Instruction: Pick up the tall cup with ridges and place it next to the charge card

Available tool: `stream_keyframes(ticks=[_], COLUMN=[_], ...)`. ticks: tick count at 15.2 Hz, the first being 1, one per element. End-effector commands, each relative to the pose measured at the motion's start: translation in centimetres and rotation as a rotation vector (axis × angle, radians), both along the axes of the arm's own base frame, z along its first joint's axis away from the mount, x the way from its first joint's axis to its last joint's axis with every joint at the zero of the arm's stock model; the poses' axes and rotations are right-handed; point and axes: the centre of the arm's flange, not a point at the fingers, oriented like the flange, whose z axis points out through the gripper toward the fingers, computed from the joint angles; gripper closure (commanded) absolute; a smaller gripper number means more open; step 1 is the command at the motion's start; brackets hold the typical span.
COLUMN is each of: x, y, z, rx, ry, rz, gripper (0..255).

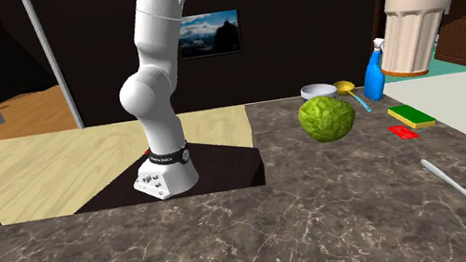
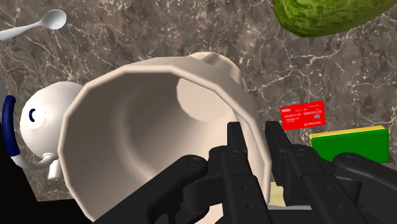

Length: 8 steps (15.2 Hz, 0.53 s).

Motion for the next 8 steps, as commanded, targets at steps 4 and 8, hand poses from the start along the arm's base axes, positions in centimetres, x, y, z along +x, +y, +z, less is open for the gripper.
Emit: stream_keyframes(ticks=[4,8], x=[0.5,0.5], y=[1.5,1.5], z=[-2.2,-4.3], rx=[0.000,0.000], ry=[0.000,0.000], rz=[-0.001,-0.001], gripper=[255,255])
